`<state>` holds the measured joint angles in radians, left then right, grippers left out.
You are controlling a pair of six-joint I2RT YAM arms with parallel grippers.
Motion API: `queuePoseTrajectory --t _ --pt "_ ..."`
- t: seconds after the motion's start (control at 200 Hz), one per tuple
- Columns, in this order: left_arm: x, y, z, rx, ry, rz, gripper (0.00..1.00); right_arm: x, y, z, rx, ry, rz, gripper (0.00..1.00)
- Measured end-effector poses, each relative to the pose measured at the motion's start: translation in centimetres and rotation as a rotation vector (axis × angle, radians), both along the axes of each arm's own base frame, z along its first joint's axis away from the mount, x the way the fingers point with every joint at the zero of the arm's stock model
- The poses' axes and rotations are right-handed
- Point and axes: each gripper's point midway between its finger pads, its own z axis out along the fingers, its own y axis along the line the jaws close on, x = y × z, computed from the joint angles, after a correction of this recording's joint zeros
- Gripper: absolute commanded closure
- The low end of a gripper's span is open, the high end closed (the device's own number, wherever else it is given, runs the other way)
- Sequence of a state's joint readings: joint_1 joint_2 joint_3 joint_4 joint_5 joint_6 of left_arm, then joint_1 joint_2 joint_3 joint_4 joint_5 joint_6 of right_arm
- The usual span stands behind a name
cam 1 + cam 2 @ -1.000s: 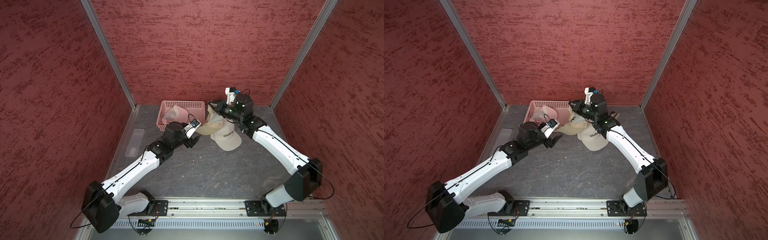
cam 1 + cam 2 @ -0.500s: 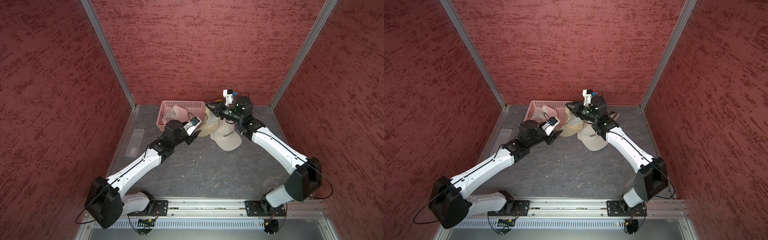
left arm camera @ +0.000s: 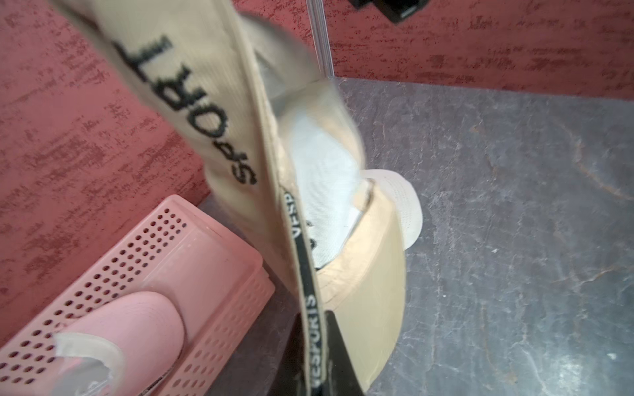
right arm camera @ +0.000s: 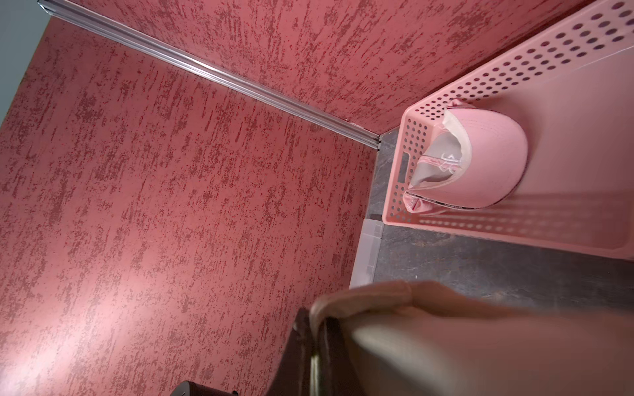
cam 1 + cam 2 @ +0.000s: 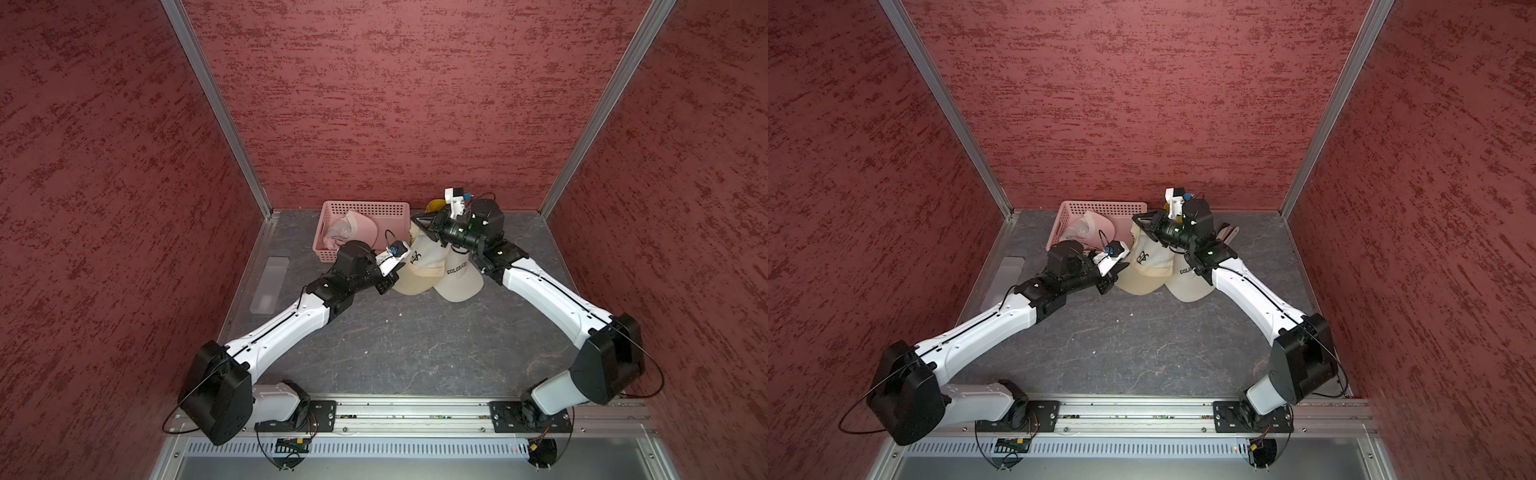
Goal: Turn the baseball cap inside out
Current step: Turn over the baseball cap.
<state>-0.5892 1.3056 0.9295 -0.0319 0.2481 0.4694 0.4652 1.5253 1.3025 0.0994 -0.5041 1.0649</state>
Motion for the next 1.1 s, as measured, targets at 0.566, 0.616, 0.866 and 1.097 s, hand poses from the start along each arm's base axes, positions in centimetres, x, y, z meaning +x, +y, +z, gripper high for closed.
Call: queuePoseTrajectory --t 0.566,0.616,0.866,1.097 --pt "1.9 1.4 -1.3 0.487 -0.485 0.256 1.0 -2.4 -4.5 -5.7 -0.2 0.031 -0.072 0.69" --pt "2.2 1.8 -1.7 0.556 -0.545 0.265 1.0 -2.7 -4.6 -6.6 -0.234 0.044 -0.062 0.63" --pt "0.3 0.3 -1.2 0.791 -0.816 0.18 1.0 -4.4 -7.1 -11.8 -0.498 0.136 -0.039 0.46" --pt "-1.8 -1.4 -2.5 0.908 -0.862 0.062 1.0 -3.7 -9.2 -6.1 -0.713 -0.013 -0.063 0.44"
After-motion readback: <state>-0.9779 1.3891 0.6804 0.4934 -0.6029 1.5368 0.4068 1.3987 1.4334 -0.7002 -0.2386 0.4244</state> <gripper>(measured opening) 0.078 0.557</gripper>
